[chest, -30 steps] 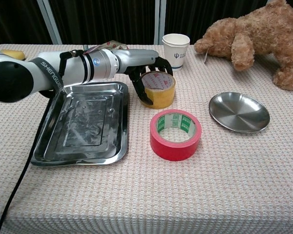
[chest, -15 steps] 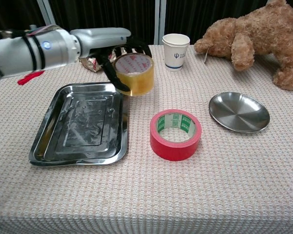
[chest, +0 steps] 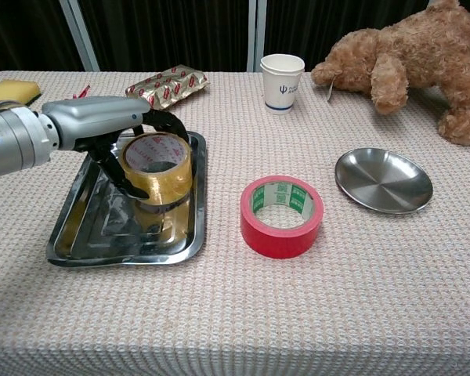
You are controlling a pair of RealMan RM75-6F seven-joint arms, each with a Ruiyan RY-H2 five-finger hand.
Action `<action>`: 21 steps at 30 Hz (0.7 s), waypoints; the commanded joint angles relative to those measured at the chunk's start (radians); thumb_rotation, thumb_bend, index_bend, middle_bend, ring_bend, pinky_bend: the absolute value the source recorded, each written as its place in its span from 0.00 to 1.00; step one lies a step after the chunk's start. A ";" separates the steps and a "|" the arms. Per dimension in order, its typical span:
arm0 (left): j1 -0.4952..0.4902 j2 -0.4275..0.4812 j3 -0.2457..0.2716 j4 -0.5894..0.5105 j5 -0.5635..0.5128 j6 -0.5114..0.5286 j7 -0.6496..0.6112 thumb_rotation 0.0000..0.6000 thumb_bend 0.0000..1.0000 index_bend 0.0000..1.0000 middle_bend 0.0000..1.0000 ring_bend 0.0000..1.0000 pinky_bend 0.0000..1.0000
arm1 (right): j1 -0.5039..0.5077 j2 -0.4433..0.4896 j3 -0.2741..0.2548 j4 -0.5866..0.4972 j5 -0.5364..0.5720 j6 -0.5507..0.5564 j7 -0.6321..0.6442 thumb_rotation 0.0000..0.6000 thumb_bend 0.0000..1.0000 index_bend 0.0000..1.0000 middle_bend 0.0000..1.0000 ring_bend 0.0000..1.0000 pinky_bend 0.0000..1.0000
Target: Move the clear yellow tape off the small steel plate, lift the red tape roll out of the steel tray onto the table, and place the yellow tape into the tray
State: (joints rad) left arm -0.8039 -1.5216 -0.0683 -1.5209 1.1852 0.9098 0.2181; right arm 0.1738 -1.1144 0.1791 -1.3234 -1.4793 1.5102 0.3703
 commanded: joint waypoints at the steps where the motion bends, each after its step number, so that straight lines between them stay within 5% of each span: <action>1: 0.006 0.010 -0.002 -0.003 -0.003 0.008 0.006 1.00 0.10 0.05 0.03 0.00 0.14 | 0.002 0.000 -0.004 0.000 -0.007 -0.001 -0.001 1.00 0.00 0.00 0.00 0.00 0.00; 10: 0.115 0.133 0.022 -0.115 -0.005 0.148 0.036 1.00 0.09 0.05 0.03 0.00 0.13 | 0.032 0.016 -0.033 -0.060 -0.074 -0.024 -0.038 1.00 0.00 0.00 0.00 0.00 0.00; 21: 0.382 0.245 0.143 -0.079 0.141 0.450 -0.045 1.00 0.09 0.05 0.04 0.00 0.13 | 0.232 0.064 -0.077 -0.336 -0.216 -0.295 -0.198 1.00 0.00 0.00 0.00 0.00 0.00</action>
State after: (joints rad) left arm -0.4698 -1.2945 0.0443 -1.6236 1.2986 1.3190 0.1949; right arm 0.3444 -1.0633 0.1127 -1.5877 -1.6619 1.2943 0.2264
